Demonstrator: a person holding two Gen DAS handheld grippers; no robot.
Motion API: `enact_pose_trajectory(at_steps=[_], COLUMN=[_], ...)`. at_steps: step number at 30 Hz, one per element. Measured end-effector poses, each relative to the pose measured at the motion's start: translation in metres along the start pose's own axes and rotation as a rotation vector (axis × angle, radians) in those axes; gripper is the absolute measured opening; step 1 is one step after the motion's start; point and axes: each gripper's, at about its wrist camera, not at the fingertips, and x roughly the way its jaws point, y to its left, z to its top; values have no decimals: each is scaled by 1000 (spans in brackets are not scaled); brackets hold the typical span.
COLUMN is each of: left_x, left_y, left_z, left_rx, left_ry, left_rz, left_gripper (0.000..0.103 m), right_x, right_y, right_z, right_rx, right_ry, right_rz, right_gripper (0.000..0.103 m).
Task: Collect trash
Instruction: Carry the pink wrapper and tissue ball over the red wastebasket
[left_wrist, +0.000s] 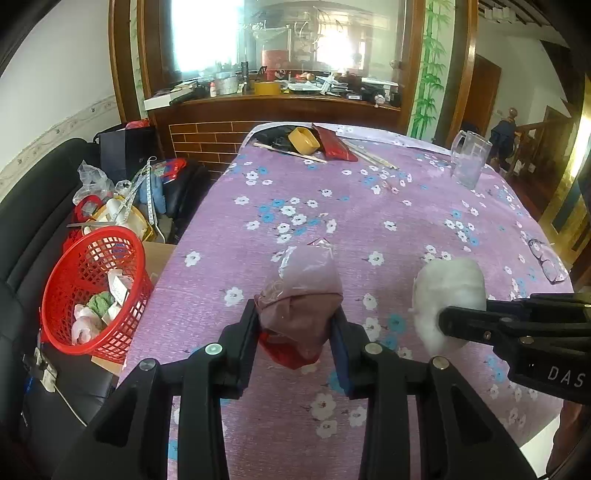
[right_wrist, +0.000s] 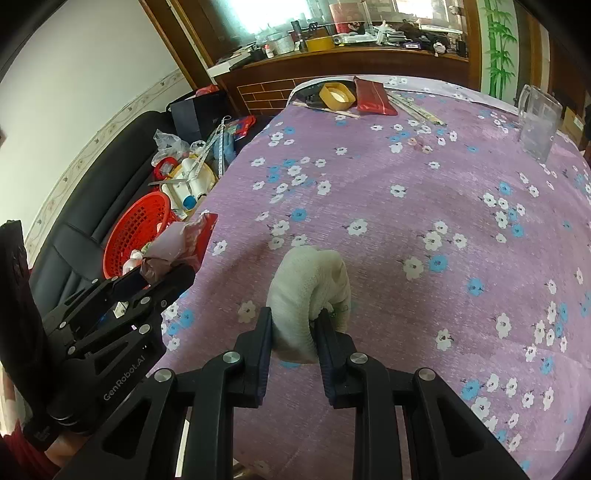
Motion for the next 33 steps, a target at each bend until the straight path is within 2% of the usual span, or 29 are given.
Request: enact_pose_trajectory(at_steps=[33], left_x=[-21], left_y=[72], left_z=[-5], left_rx=[-80], left_ry=[-34], left_rz=[84], left_gripper=[35], right_x=[24], right_y=[66], right_z=[17], right_rx=[-94], right_ry=[8], right_rz=[52], right_gripper=[25])
